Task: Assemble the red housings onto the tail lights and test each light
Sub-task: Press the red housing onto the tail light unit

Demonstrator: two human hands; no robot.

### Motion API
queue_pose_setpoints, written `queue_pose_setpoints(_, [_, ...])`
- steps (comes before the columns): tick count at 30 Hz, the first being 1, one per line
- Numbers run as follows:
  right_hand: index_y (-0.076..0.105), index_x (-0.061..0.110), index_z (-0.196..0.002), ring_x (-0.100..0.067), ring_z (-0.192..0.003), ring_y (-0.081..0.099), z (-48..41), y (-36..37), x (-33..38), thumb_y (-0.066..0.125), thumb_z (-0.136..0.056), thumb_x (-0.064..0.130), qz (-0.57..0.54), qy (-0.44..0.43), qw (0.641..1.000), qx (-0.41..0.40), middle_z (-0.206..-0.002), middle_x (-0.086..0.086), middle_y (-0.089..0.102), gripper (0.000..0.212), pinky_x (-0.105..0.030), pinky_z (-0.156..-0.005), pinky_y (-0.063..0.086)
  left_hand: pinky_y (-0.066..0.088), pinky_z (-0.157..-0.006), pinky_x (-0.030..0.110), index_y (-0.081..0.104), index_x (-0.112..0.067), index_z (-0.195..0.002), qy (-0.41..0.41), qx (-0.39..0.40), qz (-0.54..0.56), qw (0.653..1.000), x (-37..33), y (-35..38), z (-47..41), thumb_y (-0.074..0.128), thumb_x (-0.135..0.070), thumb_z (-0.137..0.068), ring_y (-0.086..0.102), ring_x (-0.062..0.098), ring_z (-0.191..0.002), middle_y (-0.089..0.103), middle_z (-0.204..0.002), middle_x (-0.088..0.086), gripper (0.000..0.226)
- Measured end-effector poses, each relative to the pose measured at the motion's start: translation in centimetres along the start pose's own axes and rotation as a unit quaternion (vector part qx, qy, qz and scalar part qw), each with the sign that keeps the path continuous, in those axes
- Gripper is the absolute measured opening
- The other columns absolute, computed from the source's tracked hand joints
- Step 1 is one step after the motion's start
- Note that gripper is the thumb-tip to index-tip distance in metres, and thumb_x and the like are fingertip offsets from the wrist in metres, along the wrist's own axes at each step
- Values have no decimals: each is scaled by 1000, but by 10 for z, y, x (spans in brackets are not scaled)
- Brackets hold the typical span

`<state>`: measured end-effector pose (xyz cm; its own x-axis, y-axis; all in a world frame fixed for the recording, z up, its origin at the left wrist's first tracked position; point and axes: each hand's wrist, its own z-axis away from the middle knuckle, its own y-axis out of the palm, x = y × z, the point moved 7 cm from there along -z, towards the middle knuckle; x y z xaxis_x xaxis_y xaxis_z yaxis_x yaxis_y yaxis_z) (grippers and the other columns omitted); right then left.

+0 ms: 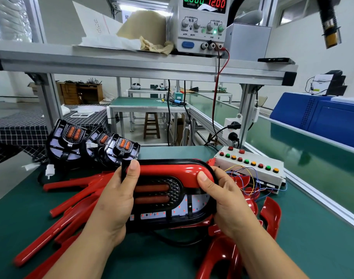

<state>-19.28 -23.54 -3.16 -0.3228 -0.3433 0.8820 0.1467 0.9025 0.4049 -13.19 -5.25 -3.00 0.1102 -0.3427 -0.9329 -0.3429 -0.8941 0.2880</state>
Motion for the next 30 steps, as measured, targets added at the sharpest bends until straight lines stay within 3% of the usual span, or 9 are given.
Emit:
queue_pose_setpoints(6, [66,11,-110,-28,-97,70,0,-2,1,83,-66,29,48,8,999,-12,-106,-14,72,51,-30,-80,56,61,-62,34,63,-19,-112,16,26,-20,999,-5,3,3,62,-60,-75,75,30,-85,76,-98,11,55])
queue_pose_setpoints(9, [66,10,-109,-29,-95,70,0,0,-1,85,-65,30,37,10,999,-11,-105,-16,72,52,-31,-78,56,60,-61,36,70,-28,-99,19,43,-12,999,-8,5,4,81,-62,-60,75,31,-85,76,-99,11,53])
queue_pose_setpoints(11, [67,12,-105,-27,-92,71,1,1,-1,85,-61,32,38,3,999,-10,-102,-14,73,51,-29,-77,56,60,-58,34,72,-32,-92,27,31,-16,999,-9,5,3,89,-51,-54,75,29,-81,76,-96,8,45])
queue_pose_setpoints(13, [68,12,-101,-27,-90,71,2,4,-1,83,-59,32,32,0,999,-8,-100,-14,73,49,-28,-76,56,59,-55,32,73,-31,-88,27,16,0,1000,-8,3,3,84,-38,-57,75,27,-76,77,-91,7,34])
queue_pose_setpoints(19, [65,5,-102,-28,-85,69,3,7,-6,78,-64,16,-19,29,999,5,-96,-17,71,42,-32,-76,57,58,-51,32,66,-13,-99,21,0,0,1000,-10,4,5,80,-34,-56,75,28,-69,76,-84,9,49])
queue_pose_setpoints(27, [67,8,-91,-30,-83,65,1,4,-8,80,-61,20,-2,21,1000,-12,-91,-16,69,35,-39,-81,54,58,-52,37,68,-14,-98,-6,-7,4,1000,-3,2,4,80,-36,-56,74,35,-71,75,-86,14,48])
queue_pose_setpoints(30, [67,7,-94,-27,-84,67,1,4,-5,87,-63,19,13,1,1000,-10,-94,-15,70,38,-36,-81,56,59,-53,37,68,-18,-98,-3,-6,1,1000,-2,4,4,79,-37,-59,74,35,-73,76,-87,12,45])
